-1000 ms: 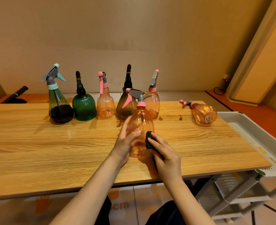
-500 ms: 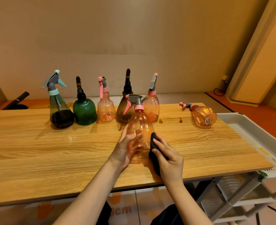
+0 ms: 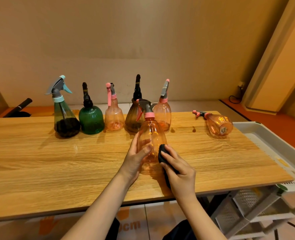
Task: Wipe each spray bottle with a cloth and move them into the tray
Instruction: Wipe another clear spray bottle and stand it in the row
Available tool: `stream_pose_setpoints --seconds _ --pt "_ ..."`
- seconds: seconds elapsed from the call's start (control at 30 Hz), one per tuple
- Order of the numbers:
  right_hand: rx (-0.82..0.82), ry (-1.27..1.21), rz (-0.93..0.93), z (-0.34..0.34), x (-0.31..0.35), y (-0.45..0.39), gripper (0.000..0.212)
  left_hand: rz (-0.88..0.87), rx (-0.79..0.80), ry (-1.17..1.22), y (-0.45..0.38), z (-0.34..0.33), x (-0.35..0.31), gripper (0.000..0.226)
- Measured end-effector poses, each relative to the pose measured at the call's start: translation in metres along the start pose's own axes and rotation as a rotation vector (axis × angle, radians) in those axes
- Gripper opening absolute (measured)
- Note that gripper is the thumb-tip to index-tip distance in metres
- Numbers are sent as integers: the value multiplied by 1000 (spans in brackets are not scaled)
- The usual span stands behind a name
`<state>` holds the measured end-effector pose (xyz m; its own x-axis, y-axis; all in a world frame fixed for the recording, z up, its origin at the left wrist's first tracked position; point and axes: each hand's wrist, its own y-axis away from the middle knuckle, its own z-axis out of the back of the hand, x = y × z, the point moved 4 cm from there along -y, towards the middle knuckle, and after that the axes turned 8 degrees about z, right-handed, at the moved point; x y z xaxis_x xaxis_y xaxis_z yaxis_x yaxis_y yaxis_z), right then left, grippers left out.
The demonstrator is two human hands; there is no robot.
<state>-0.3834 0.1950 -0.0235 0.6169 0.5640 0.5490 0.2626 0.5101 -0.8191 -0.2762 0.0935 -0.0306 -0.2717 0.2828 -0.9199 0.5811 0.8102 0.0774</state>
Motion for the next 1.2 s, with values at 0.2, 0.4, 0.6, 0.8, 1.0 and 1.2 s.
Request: stream_pose_setpoints --seconds 0.2,0.4,0.6,0.8,1.0,1.2 --pt "-11 32 -14 8 3 -34 39 -51 68 -151 3 -3 2 88" --pt "98 62 -21 10 2 -72 43 -64 61 -271 3 -4 3 96" --pt "12 -52 -182 14 -9 -60 44 -51 77 -277 1 -5 3 96" --pt "-6 -59 -156 10 -6 -55 43 -48 41 -238 2 -5 4 91" --pt "25 -70 -90 -1 -4 -32 38 -14 -54 -15 -1 4 2 92" --pt "62 -129 -47 -13 1 -14 55 -2 -78 205 -1 14 -4 91"
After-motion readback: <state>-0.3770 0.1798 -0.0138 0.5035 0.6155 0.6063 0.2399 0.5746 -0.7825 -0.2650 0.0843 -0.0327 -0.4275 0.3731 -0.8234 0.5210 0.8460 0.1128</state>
